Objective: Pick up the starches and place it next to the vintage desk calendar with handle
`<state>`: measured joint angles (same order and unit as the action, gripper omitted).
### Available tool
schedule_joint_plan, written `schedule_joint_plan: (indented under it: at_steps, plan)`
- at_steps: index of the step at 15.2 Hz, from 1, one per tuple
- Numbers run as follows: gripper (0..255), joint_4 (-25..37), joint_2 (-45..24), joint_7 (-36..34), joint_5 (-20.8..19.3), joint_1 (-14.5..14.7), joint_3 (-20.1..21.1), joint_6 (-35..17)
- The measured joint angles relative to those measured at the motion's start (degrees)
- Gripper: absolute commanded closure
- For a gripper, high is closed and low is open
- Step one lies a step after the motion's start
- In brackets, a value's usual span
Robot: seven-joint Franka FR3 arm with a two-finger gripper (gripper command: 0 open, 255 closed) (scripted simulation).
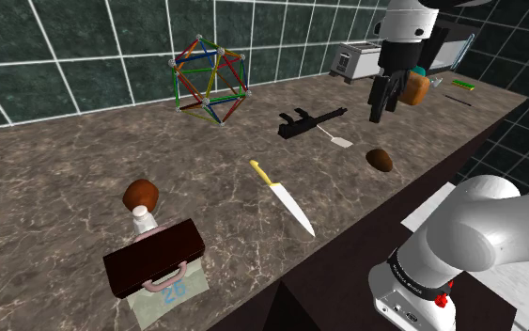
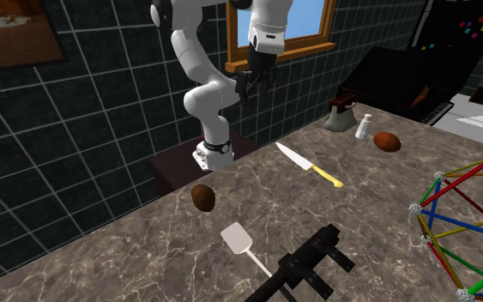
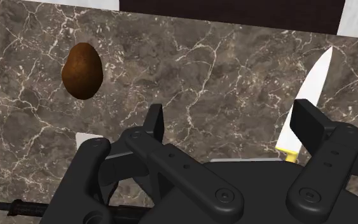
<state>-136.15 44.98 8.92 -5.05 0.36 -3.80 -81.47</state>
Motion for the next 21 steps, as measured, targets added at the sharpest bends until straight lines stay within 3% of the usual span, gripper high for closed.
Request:
schedule_joint_plan:
  at_steps: [2,7,15,21]
  plan:
    - [0,-0.66,-0.07,0.06,-0.42,-0.2,-0.21,-0.87]
    - [0,-7.7,0.82,0.63,-4.74,-2.45,-2.44,-8.79]
    - [0,-16.56,-3.89,1.43,-13.84,-7.72,-8.39,-26.11]
    - [0,-19.09,-12.06,0.94,-21.01,-12.09,-13.39,-40.14]
